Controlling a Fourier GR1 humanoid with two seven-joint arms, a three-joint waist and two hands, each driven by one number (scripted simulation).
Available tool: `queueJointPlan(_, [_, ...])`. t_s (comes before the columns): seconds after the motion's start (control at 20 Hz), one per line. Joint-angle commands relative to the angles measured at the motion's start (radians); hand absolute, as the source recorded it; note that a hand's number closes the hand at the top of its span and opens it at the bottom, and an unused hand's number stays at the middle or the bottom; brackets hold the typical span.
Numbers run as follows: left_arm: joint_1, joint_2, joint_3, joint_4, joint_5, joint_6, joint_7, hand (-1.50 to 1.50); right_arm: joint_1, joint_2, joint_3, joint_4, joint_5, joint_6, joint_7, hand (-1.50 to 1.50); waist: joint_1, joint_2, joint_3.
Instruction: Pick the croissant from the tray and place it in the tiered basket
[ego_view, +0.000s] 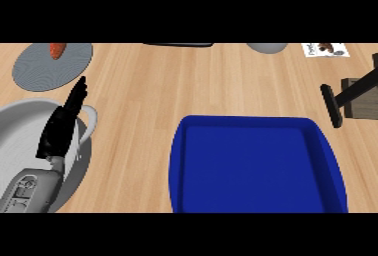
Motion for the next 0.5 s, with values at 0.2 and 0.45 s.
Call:
queueJointPlan(0.2, [-0.02,-0.031,-0.013,-0.028,-0.03,0.042,0.053,0.0,0.085,0.052,-0.088,-0.067,-0.035,-0.224,0.181,-1.5,-0.019,-0.007,0.001])
queueJointPlan(0.45, [0.004,-0.007,-0.002,-0.032,-0.024,0.017,0.039,0.0,0.079,0.107,-0.032,-0.164,0.042,-0.315,0.193,-1.5,-0.014,-0.01,-0.001])
